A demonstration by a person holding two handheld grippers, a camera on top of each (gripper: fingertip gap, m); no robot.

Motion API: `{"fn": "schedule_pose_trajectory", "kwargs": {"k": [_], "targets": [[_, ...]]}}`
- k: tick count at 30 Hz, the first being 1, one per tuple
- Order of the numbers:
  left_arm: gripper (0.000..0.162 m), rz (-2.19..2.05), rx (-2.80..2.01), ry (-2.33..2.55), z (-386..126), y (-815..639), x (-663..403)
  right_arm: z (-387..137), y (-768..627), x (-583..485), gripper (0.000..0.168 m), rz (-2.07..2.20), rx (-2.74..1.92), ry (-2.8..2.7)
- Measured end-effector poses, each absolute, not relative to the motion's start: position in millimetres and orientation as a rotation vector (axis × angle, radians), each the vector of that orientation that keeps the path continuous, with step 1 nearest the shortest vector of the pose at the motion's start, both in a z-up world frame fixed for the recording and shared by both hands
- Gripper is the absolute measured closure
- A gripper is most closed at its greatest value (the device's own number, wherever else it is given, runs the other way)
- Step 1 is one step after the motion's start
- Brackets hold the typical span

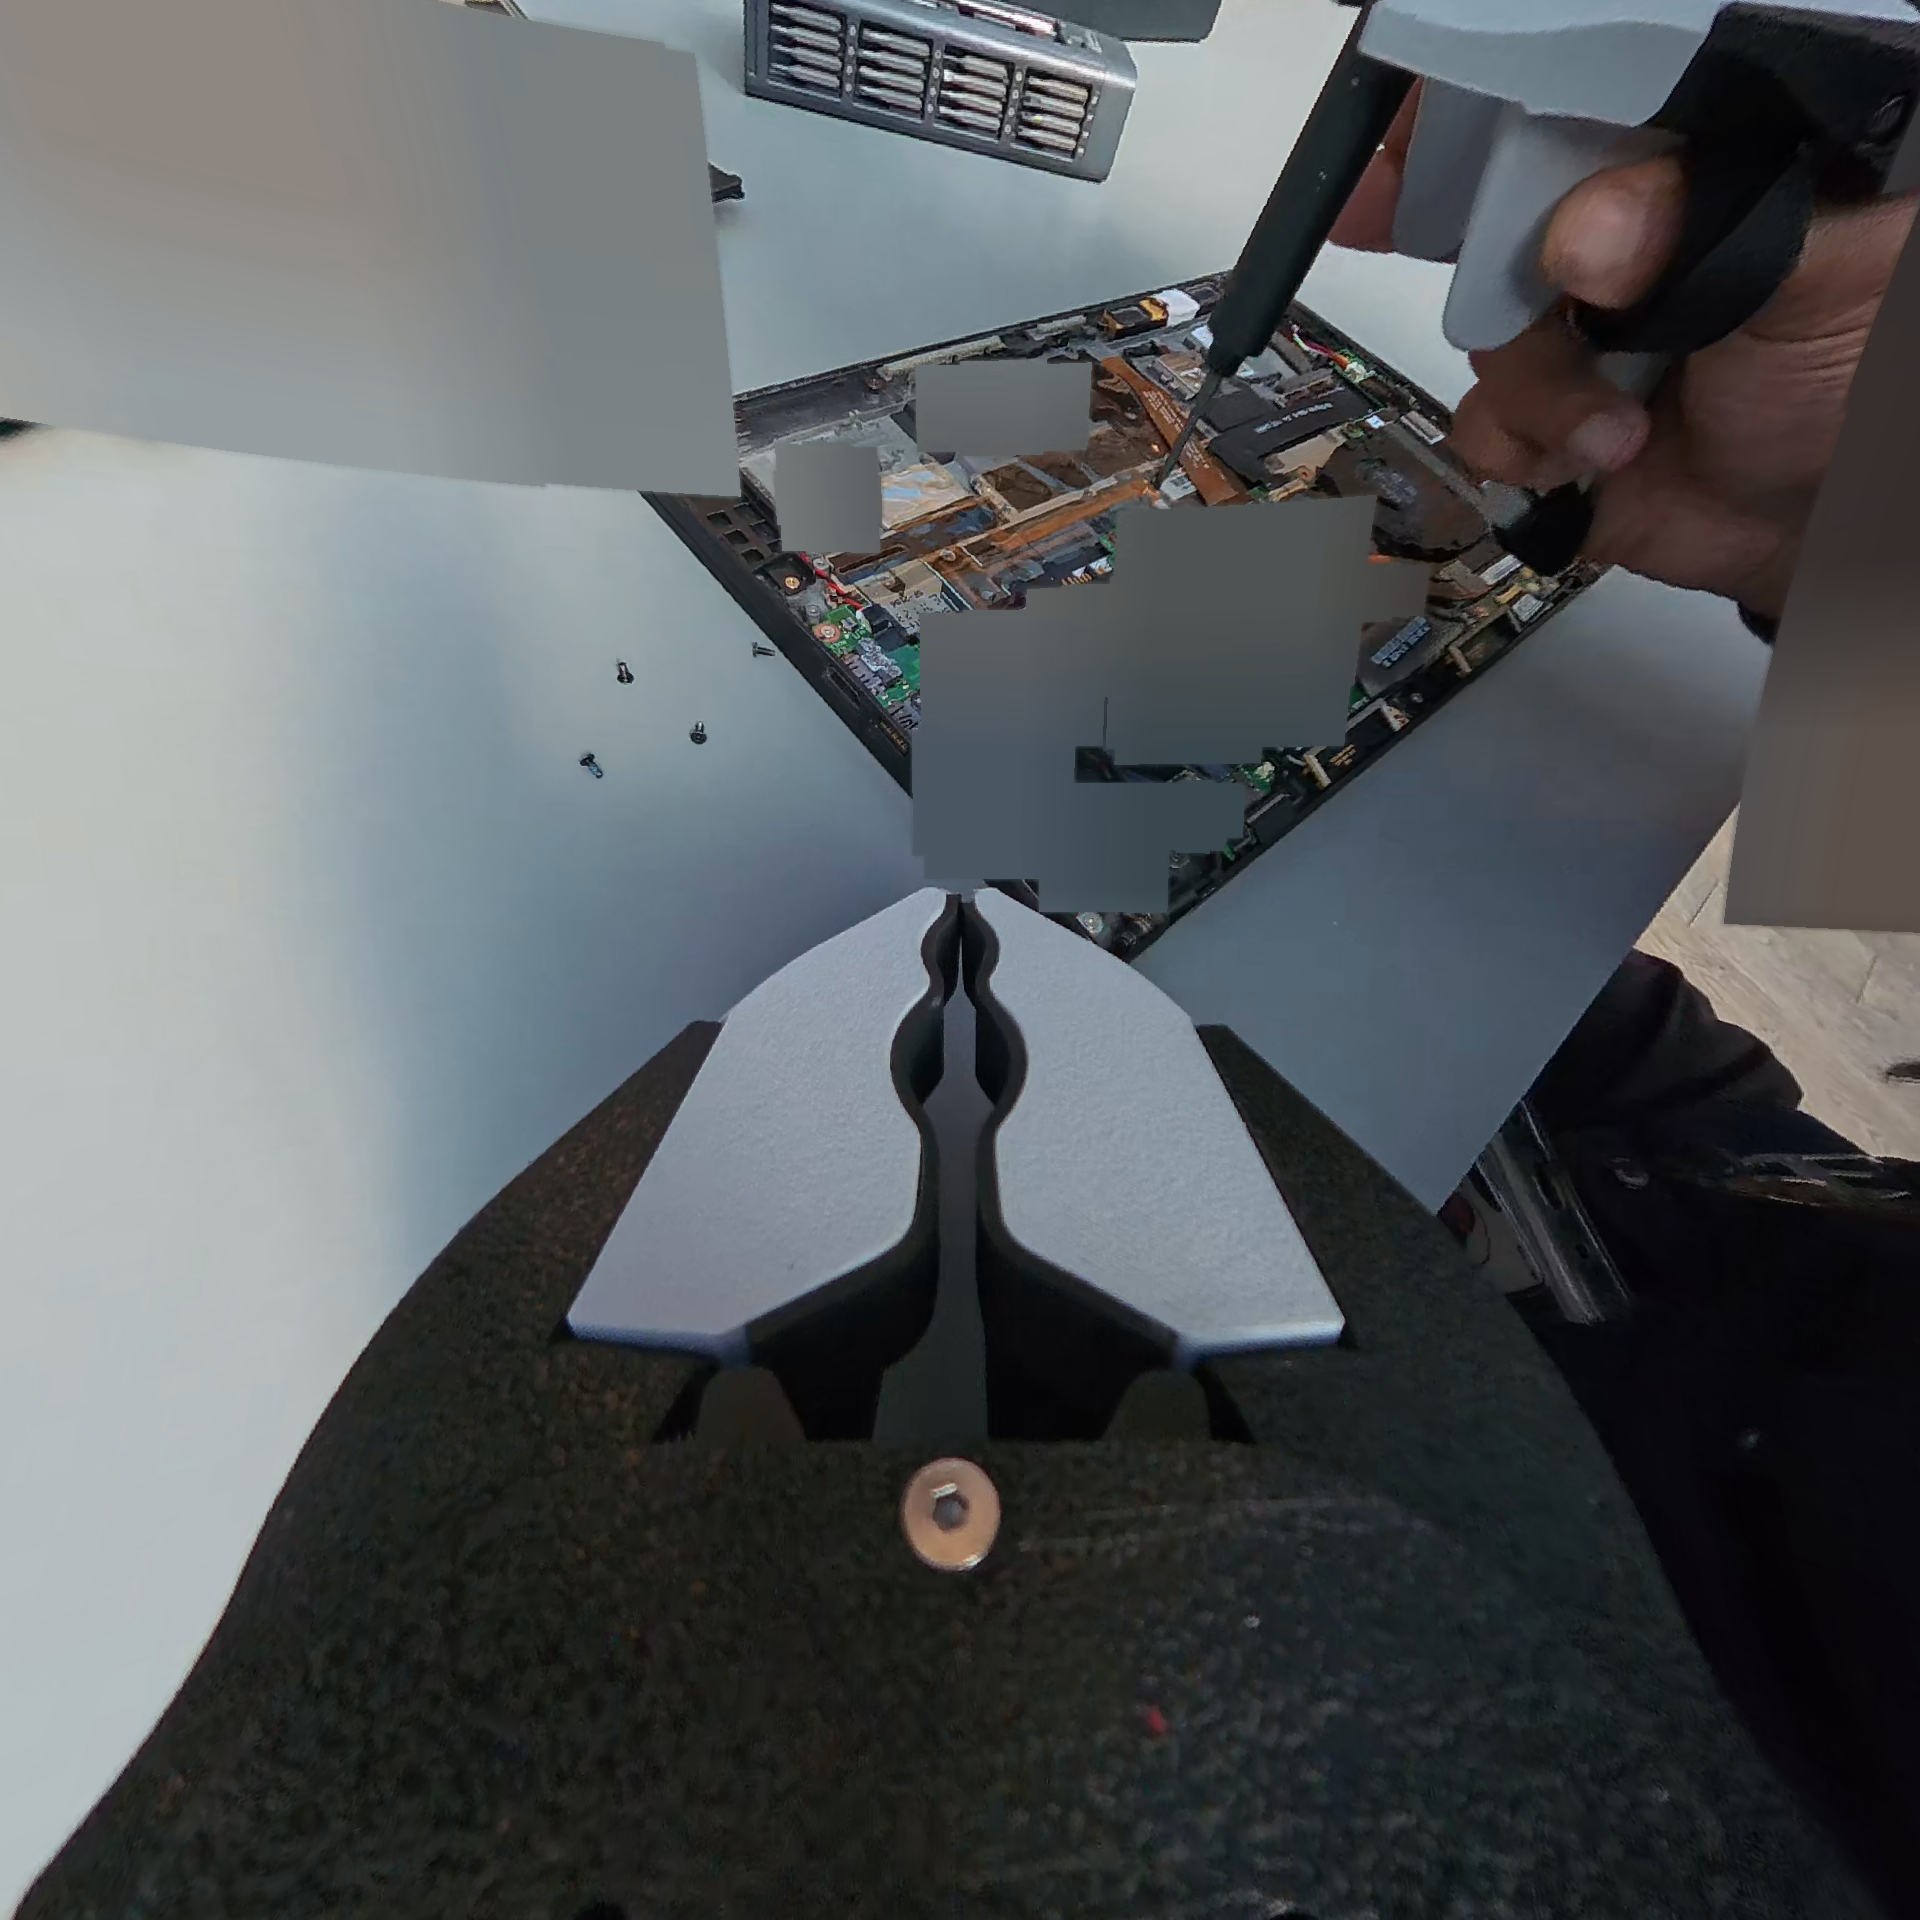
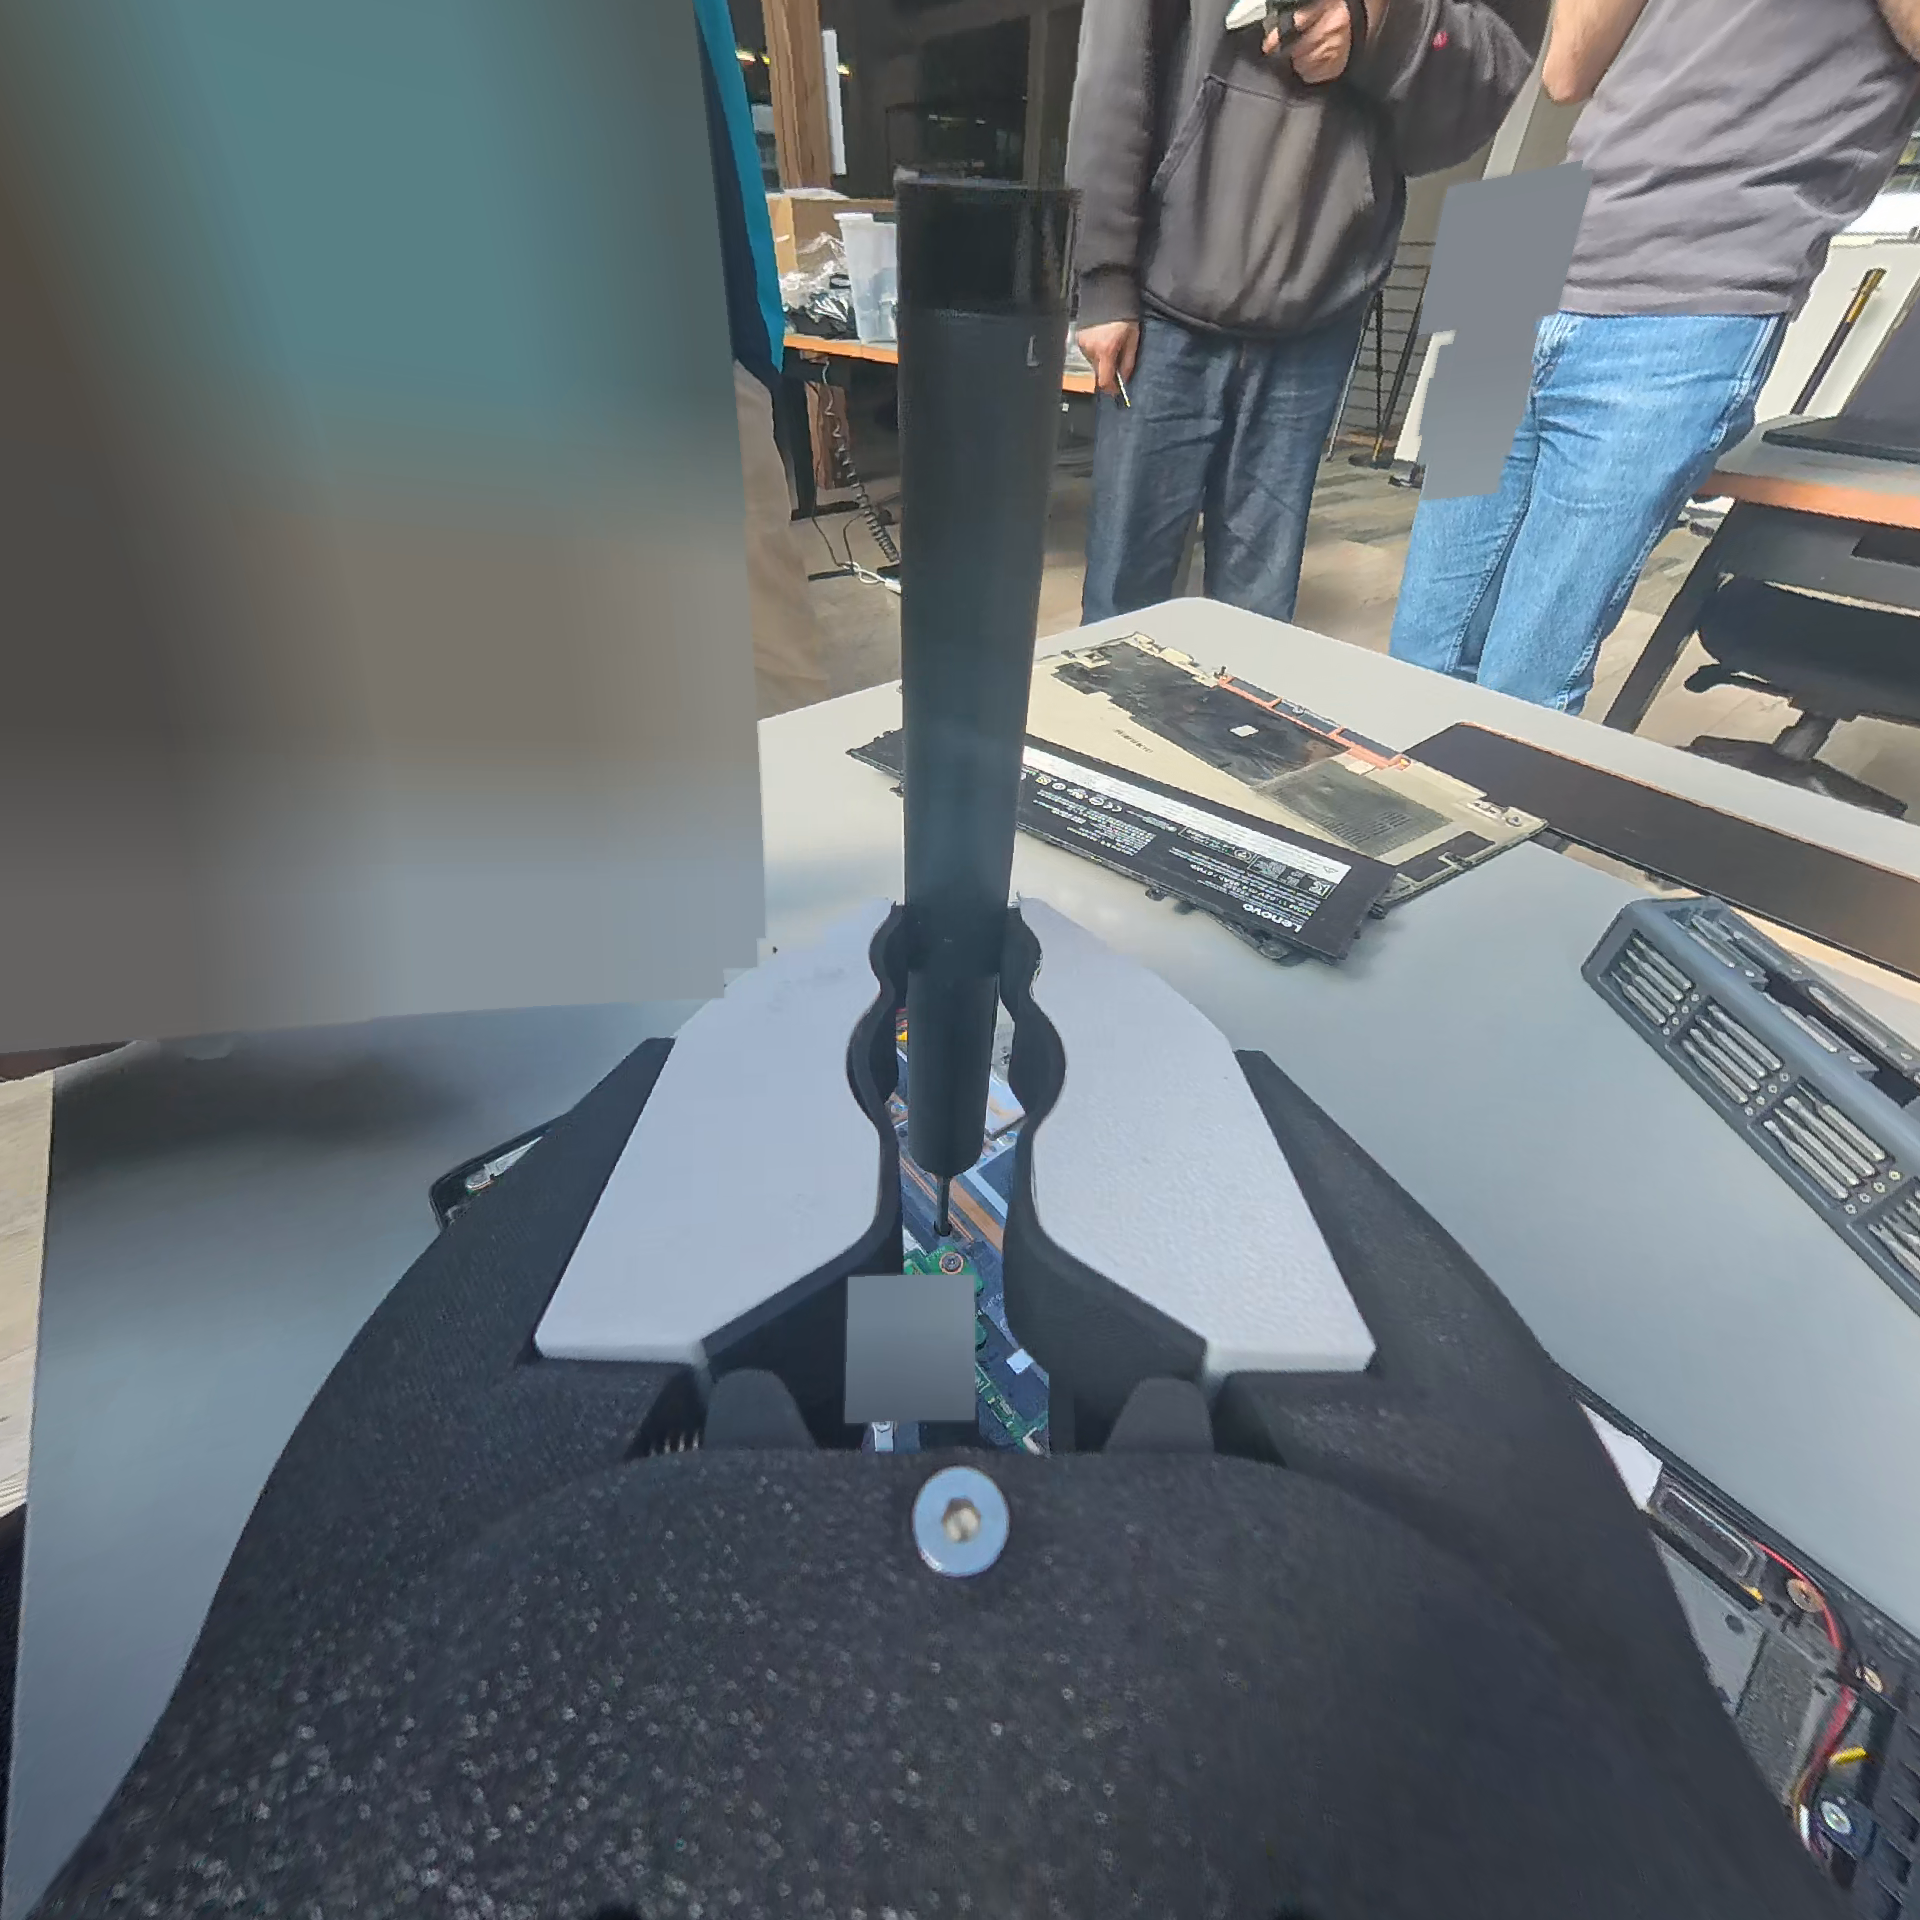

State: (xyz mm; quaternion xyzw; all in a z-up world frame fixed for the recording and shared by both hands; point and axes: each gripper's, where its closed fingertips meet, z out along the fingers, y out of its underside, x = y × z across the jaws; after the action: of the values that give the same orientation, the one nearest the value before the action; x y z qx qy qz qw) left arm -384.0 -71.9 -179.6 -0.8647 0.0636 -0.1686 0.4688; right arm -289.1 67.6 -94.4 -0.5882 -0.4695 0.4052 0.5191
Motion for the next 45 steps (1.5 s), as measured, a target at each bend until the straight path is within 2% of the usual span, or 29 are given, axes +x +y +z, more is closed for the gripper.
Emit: {"fn": "schedule_pose_trajectory", "kwargs": {"k": [8,10,12,13,16,17,21,24,30,33,45], "targets": [[0.161,-0.422,-2.067,0.172,-169.1,-71.7,-382.4,-67.3,29.6,-335.3,0.152,1.175,-1.344,-1.146],[0.144,-0.411,-2.053,0.200,-167.1,-69.2,-380.8,-67.0,15.0,-352.1,0.152,1.216,-1.325,-1.175],[0.115,-0.353,-2.098,0.237,-173.8,-66.7,-383.8,-68.9,0.7,-367.2,0.152,1.255,-1.314,-1.203],[0.106,-0.325,-2.131,0.261,-178.9,-66.2,-385.6,-70.3,-5.0,-374.0,0.152,1.268,-1.311,-1.215],[0.094,-0.259,-2.141,0.296,-184.6,-62.4,-393.0,-73.6,-19.1,-390.1,0.151,1.323,-1.311,-1.231],[0.097,-0.248,-2.134,0.299,-185.1,-60.9,-395.7,-74.1,-23.2,-394.5,0.152,1.345,-1.314,-1.232],[0.132,-0.295,-2.068,0.303,-176.8,-55.9,-398.9,-74.7,-36.0,-407.5,0.152,1.383,-1.311,-1.246],[0.143,-0.294,-2.065,0.307,-176.8,-54.3,-403.7,-72.8,-41.5,-413.2,0.152,1.400,-1.305,-1.251],[0.147,-0.277,-2.062,0.333,-177.4,-55.2,-405.6,-71.5,-46.5,-418.9,0.152,1.412,-1.303,-1.265],[0.159,-0.240,-2.076,0.338,-180.9,-55.1,-409.6,-72.6,-47.8,-419.8,0.152,1.409,-1.304,-1.273],[0.159,-0.180,-2.191,0.373,-207.8,-51.5,-419.1,-63.7,-18.7,-398.4,0.152,1.327,-1.301,-1.230]]}}
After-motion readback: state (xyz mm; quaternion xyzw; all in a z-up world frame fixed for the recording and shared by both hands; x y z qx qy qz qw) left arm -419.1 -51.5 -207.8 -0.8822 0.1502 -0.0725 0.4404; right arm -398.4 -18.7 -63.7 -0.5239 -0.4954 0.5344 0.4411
